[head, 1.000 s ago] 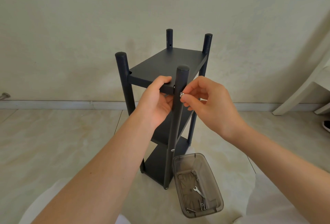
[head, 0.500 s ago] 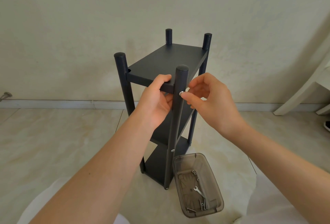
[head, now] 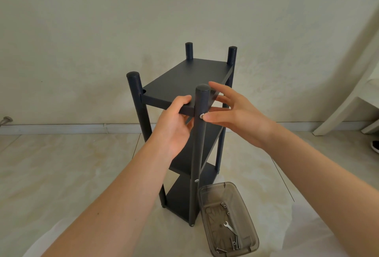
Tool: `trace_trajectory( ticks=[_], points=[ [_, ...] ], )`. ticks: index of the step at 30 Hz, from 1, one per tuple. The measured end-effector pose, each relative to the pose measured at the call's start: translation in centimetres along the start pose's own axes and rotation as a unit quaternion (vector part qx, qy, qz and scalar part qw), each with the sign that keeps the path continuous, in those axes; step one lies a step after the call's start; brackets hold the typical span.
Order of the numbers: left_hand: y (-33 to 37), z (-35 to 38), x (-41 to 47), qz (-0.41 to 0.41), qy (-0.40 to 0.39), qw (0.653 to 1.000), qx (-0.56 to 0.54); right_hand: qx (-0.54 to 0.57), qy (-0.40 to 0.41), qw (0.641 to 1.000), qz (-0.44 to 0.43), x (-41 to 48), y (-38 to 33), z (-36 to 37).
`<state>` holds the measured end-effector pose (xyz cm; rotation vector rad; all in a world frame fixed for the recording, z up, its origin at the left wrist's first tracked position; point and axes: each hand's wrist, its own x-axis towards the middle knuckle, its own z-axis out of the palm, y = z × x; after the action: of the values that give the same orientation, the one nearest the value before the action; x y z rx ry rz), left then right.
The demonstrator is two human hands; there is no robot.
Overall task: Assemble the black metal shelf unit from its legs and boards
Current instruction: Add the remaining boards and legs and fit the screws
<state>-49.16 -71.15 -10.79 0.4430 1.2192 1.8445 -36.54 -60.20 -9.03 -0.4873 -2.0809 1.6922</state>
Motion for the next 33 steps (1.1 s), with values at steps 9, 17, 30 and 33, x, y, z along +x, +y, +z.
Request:
trace_trajectory(
  ticks=[9, 17, 30, 33],
  points=[
    [0.2, 0.0, -0.3, -0.013, 0.021, 0.998, 0.053, -0.036, 0.001, 0.999, -0.004, 1.0, -0.1, -0.1],
    [0.8, -0.5, -1.3, 0.000, 0.062, 0.986, 0.155, -0.072, 0.014, 0.997, -0.017, 1.2, -0.1, 0.1],
    [4.6, -3.2, -3.4, 0.446, 0.039, 0.663, 0.600, -0.073, 0.001, 0.997, -0.028, 1.5, 0.2, 0.2],
    [4.1, -2.8, -2.3, 0.405, -0.046, 0.644, 0.647, -0.075, -0.001, 0.997, -0.026, 1.4, 0.1, 0.2]
  ],
)
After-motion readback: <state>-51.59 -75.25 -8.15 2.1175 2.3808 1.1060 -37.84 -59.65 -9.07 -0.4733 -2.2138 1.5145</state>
